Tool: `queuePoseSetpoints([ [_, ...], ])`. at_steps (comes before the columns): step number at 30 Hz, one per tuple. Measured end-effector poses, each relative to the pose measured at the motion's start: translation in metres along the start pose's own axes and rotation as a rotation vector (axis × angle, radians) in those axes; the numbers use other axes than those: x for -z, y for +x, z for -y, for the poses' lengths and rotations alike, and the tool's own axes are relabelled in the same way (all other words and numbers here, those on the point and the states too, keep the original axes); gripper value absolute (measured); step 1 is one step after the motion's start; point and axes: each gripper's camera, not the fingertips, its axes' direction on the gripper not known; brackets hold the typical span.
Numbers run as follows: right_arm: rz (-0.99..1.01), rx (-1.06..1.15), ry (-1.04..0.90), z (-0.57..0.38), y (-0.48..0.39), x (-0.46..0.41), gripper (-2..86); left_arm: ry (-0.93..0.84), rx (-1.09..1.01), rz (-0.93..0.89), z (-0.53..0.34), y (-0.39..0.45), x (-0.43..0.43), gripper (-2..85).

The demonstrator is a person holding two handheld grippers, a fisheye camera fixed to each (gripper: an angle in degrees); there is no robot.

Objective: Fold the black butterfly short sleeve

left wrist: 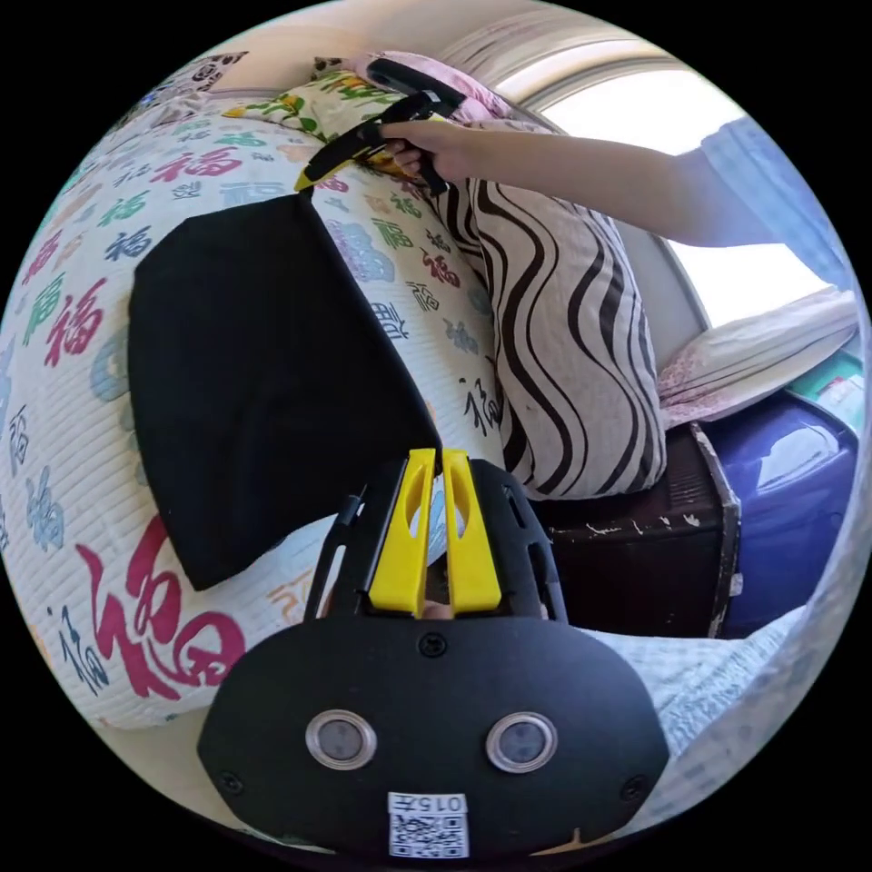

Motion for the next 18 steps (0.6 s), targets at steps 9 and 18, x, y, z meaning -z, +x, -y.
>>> queuePoseSetpoints([
  [9, 0.007, -0.01, 0.041, -0.046, 0.032, 0.024, -0.5, -0.146, -0.042, 0.135, 0.043, -0.013, -0.113, 0.7],
  [18, 0.015, -0.153, 0.183, -0.087, 0.04, 0.097, 1.5, -0.205, -0.045, 0.037, 0.077, -0.053, -0.127, 8.0],
])
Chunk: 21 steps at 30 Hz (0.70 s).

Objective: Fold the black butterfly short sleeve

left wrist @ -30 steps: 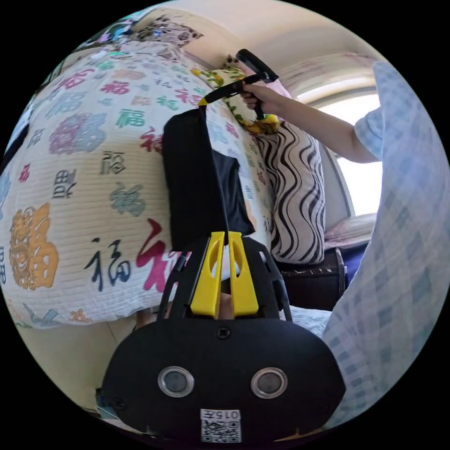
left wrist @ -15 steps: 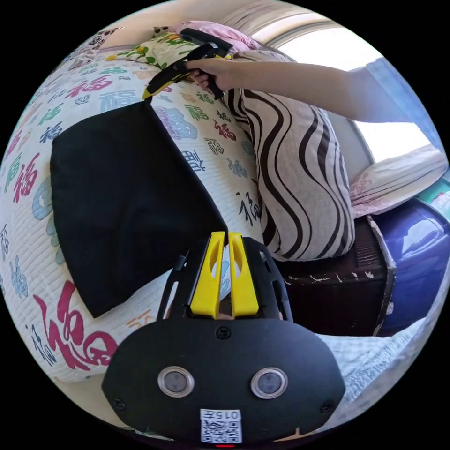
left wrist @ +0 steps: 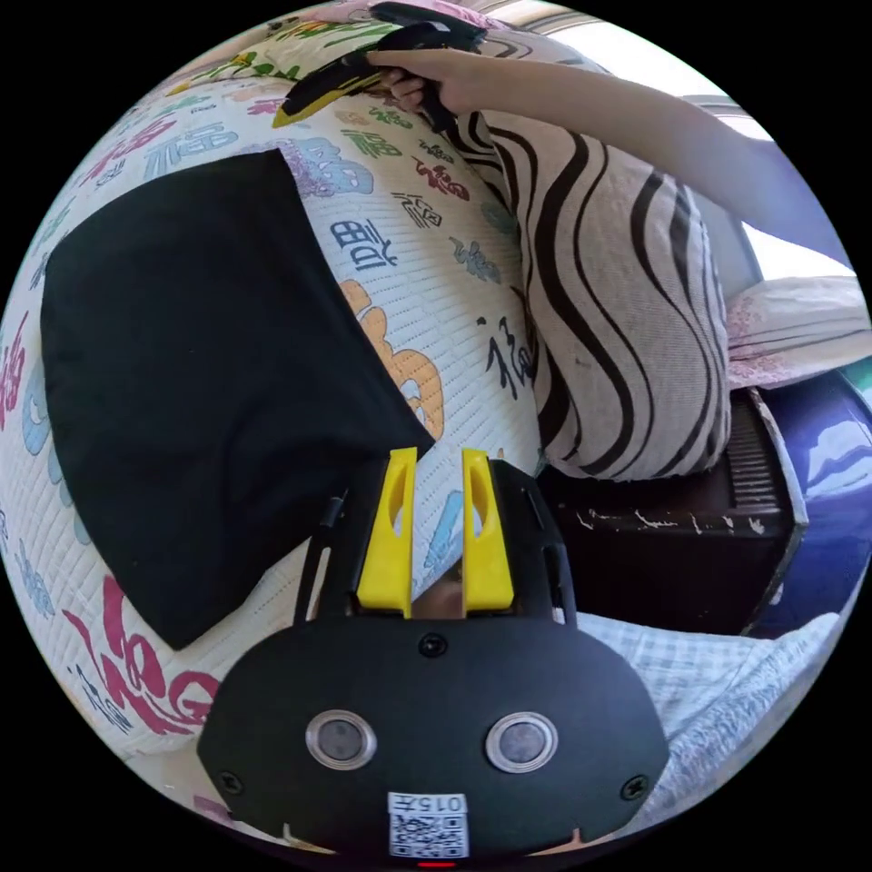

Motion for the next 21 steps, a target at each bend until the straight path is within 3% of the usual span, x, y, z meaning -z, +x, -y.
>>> queuePoseSetpoints([
  [4, 0.119, 0.032, 0.046, 0.008, -0.014, 0.036, 4.8, 0.136, 0.055, -0.054, -0.005, -0.025, 0.047, 8.2],
  [8, 0.173, 0.175, -0.061, 0.041, -0.054, 0.038, 6.6, 0.262, 0.359, 0.018, -0.022, -0.1, 0.09, 9.0],
  [11, 0.147, 0.258, -0.187, 0.065, -0.082, 0.019, 7.8, 0.229, 0.487, 0.065, -0.026, -0.151, 0.09, 10.2],
  [16, 0.169, 0.253, -0.372, 0.088, -0.098, -0.005, 6.9, 0.199, 0.536, -0.025, -0.012, -0.2, 0.079, 11.1],
  [19, 0.162, 0.244, -0.49, 0.09, -0.099, -0.008, 3.7, 0.232, 0.569, -0.094, -0.002, -0.221, 0.082, 8.5],
  [21, 0.155, 0.249, -0.501, 0.089, -0.096, 0.004, 1.0, 0.223, 0.576, -0.138, 0.005, -0.236, 0.089, 1.7],
])
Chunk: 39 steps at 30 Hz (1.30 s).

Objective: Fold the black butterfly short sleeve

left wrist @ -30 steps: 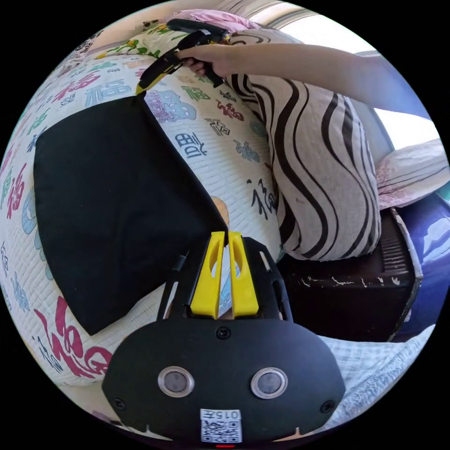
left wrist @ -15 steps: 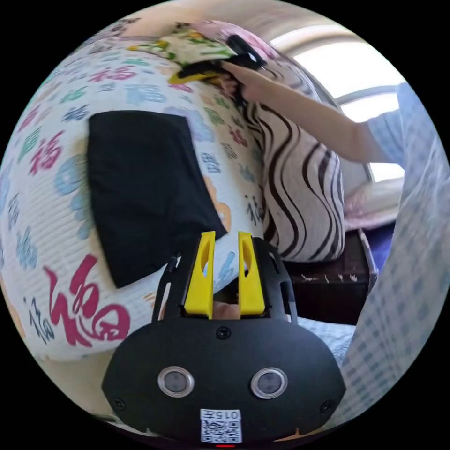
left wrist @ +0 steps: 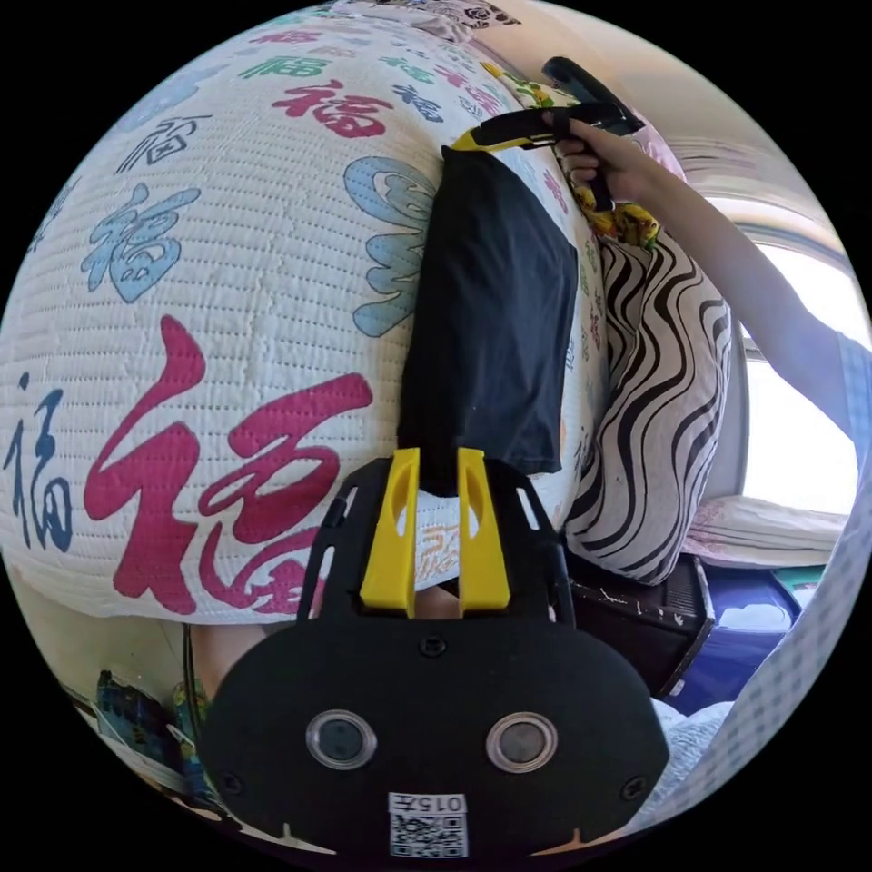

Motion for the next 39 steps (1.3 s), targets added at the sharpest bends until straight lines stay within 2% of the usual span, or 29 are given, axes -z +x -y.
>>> queuePoseSetpoints([
  [5, -0.023, -0.081, 0.029, -0.022, 0.008, 0.022, -0.7, -0.021, -0.008, 0.021, 0.029, -0.007, 0.015, 0.2],
  [8, 0.008, -0.079, 0.047, -0.04, 0.01, 0.029, -0.5, -0.039, 0.004, -0.028, 0.049, -0.015, 0.024, 1.4],
  [10, -0.018, -0.077, 0.138, -0.061, 0.007, 0.045, -0.3, -0.061, 0.005, -0.073, 0.062, -0.019, 0.036, 3.6],
  [12, -0.065, -0.119, 0.308, -0.103, 0.007, 0.077, 0.6, -0.066, -0.044, -0.045, 0.08, -0.019, 0.063, 6.2],
  [15, -0.128, -0.208, 0.442, -0.169, 0.014, 0.104, 4.9, 0.062, -0.073, 0.001, 0.114, -0.019, 0.114, 7.5],
  [17, -0.16, -0.293, 0.457, -0.207, 0.026, 0.106, 7.4, 0.142, -0.101, 0.003, 0.145, -0.019, 0.137, 8.3],
  [19, -0.12, -0.385, 0.468, -0.243, 0.041, 0.099, 8.6, 0.193, -0.141, -0.004, 0.183, -0.018, 0.148, 9.3],
  [22, 0.036, -0.515, 0.492, -0.294, 0.067, 0.08, 9.9, 0.179, -0.2, -0.11, 0.252, -0.014, 0.146, 10.6],
  [26, 0.206, -0.586, 0.589, -0.341, 0.086, 0.063, 9.3, 0.04, -0.205, -0.176, 0.324, -0.01, 0.123, 10.7],
  [32, 0.189, -0.537, 0.593, -0.386, 0.099, 0.064, 3.1, -0.083, -0.235, -0.221, 0.364, -0.008, 0.131, 4.7],
  [37, 0.257, -0.429, 0.689, -0.432, 0.104, 0.068, 5.7, -0.071, -0.27, -0.277, 0.372, -0.012, 0.158, 7.7],
  [39, 0.356, -0.381, 0.723, -0.459, 0.115, 0.062, 8.1, -0.045, -0.242, -0.314, 0.373, -0.024, 0.175, 10.0],
])
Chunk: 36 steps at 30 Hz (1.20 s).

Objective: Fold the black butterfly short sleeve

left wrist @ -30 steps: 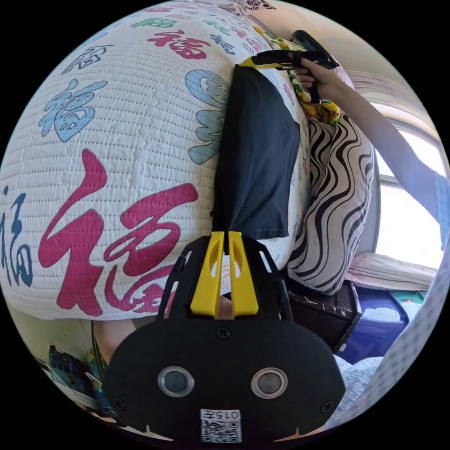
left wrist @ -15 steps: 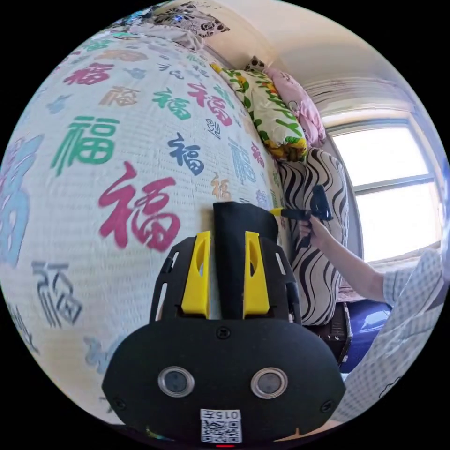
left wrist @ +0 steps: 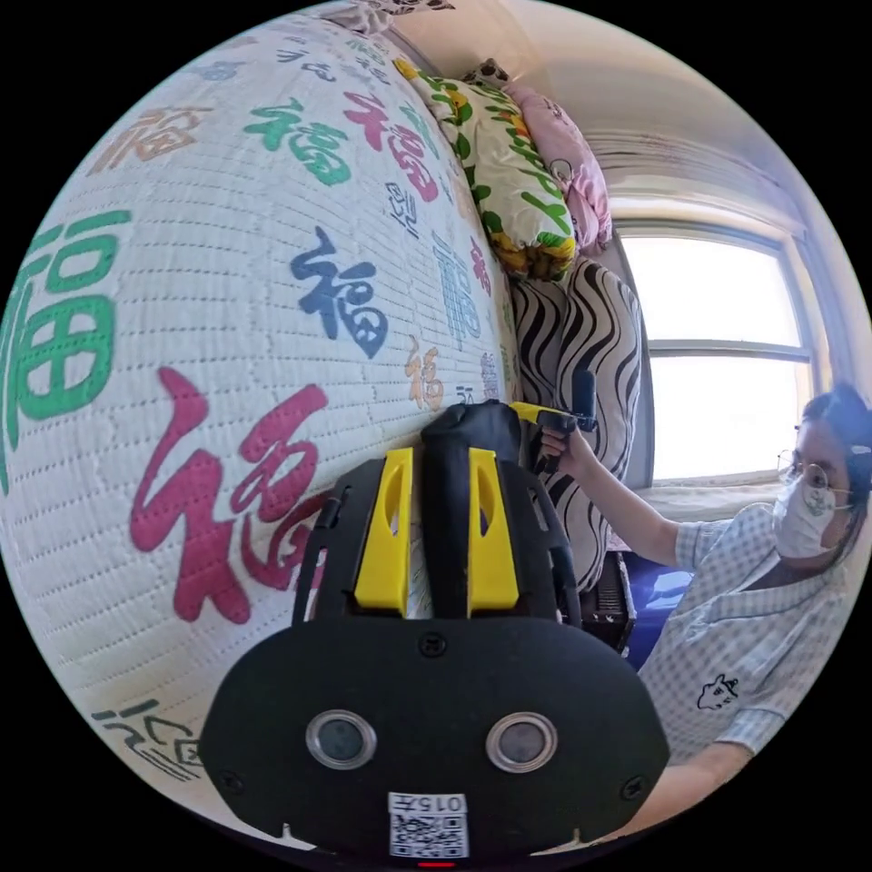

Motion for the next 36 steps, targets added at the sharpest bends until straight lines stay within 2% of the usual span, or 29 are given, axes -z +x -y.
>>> queuePoseSetpoints([
  [5, 0.151, -0.006, -0.022, -0.022, 0.039, 0.012, 12.1, 0.008, -0.031, -0.124, 0.001, -0.007, 0.008, 11.7],
  [9, 0.213, 0.025, -0.038, -0.032, 0.059, 0.015, 10.1, -0.02, -0.099, -0.222, 0.015, 0.006, -0.012, 11.6],
  [14, 0.337, 0.054, -0.037, -0.046, 0.073, 0.02, 11.4, -0.076, -0.128, -0.243, 0.027, 0.024, -0.031, 9.7],
  [17, 0.236, 0.113, -0.108, -0.051, 0.073, 0.016, 9.5, -0.105, -0.111, -0.229, 0.025, 0.032, -0.031, 8.4],
  [20, 0.331, 0.089, -0.124, -0.056, 0.088, 0.01, 8.1, -0.126, -0.109, -0.206, 0.018, 0.042, -0.033, 7.8],
  [25, 0.304, 0.167, -0.131, -0.071, 0.084, 0.0, 3.9, -0.128, -0.149, -0.154, 0.002, 0.067, -0.031, 5.8],
  [31, 0.183, 0.374, -0.103, -0.126, 0.045, 0.016, 2.1, -0.124, -0.422, -0.131, -0.047, 0.149, -0.021, 4.8],
  [36, 0.074, 0.509, -0.24, -0.198, 0.005, -0.01, 1.9, -0.229, -0.624, 0.013, -0.14, 0.226, -0.029, 4.4],
])
